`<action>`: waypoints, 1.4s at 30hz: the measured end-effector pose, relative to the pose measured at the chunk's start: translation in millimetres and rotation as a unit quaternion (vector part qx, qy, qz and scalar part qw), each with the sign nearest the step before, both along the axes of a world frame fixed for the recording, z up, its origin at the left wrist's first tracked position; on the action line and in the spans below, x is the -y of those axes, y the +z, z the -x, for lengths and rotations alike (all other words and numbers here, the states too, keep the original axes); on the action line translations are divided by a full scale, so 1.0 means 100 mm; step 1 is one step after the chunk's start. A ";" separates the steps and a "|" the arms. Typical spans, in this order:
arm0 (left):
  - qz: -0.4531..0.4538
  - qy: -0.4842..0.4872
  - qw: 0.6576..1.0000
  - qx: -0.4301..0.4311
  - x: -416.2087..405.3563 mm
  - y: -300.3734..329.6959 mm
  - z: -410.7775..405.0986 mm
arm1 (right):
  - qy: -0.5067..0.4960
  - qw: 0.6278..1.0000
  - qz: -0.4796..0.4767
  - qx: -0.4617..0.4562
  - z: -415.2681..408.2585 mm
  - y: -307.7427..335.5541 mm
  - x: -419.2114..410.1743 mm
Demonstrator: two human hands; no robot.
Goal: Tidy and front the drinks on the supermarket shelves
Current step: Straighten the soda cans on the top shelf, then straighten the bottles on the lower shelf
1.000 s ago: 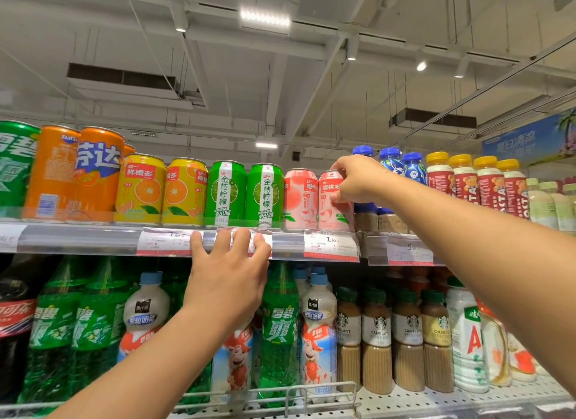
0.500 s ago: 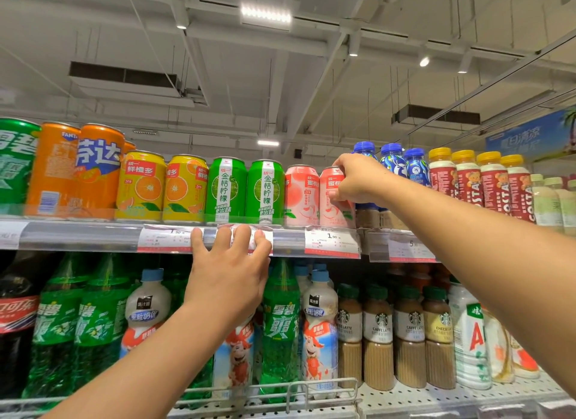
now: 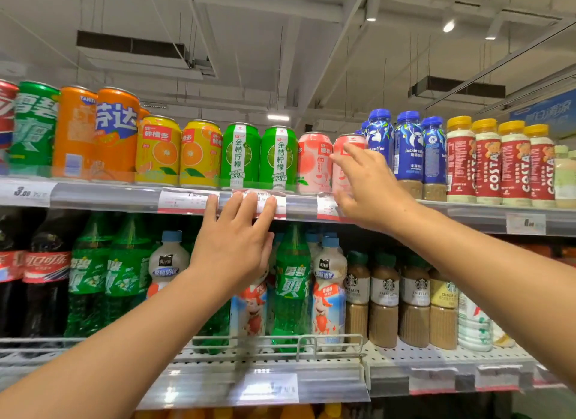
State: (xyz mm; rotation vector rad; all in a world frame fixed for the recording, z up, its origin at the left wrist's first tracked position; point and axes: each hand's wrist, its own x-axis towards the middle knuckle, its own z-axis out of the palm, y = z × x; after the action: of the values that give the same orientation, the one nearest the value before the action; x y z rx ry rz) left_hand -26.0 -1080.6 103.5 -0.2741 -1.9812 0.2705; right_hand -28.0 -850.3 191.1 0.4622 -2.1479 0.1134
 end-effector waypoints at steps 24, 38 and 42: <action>-0.049 -0.018 0.987 0.155 0.87 -1.22 -0.50 | 0.049 0.995 -0.053 0.075 -0.15 -1.79 0.21; -0.062 0.075 0.962 0.255 1.48 -2.01 -0.51 | 0.007 0.970 0.012 0.241 -0.21 -2.78 0.42; -0.072 0.052 0.963 0.256 1.50 -2.04 -0.52 | -0.005 0.971 0.025 0.239 -0.20 -2.78 0.46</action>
State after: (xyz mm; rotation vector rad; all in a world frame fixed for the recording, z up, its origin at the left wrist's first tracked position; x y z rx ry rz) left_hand 25.6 -1230.7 -100.1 -0.1540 -2.5191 0.1269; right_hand -8.4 -896.0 -87.1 0.4246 -2.6117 0.2984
